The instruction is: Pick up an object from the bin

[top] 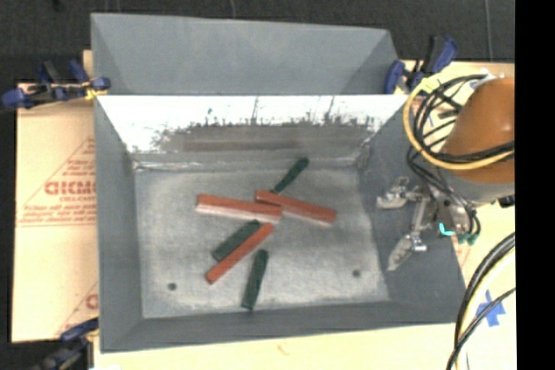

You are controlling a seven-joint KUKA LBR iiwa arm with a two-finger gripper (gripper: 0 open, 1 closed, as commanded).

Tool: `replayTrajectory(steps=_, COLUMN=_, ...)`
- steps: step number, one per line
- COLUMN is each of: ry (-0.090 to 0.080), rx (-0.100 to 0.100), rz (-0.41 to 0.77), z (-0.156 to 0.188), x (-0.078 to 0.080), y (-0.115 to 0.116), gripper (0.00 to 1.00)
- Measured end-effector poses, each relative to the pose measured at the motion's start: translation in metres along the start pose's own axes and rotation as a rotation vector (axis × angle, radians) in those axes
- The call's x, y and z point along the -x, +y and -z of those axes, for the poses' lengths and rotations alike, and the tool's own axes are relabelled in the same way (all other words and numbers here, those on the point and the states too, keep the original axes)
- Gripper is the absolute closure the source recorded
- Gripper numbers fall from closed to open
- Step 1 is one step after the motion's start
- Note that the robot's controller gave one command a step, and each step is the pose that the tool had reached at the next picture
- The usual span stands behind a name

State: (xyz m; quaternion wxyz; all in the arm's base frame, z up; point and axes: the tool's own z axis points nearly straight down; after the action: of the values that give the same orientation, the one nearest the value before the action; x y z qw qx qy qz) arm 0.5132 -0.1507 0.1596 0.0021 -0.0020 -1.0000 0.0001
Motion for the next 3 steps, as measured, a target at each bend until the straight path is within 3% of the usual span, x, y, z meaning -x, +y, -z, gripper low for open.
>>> replayTrajectory(steps=1, ry=-0.008, rx=-0.001, rz=0.004, z=0.005, x=0.002, y=0.001, gripper=0.0)
replayTrajectory(steps=2, ry=-0.014, rx=0.0, rz=-0.07, z=-0.061, x=0.025, y=0.061, gripper=0.0)
replayTrajectory(steps=3, ry=-0.022, rx=-0.004, rz=-0.076, z=-0.079, x=0.033, y=0.079, gripper=0.0)
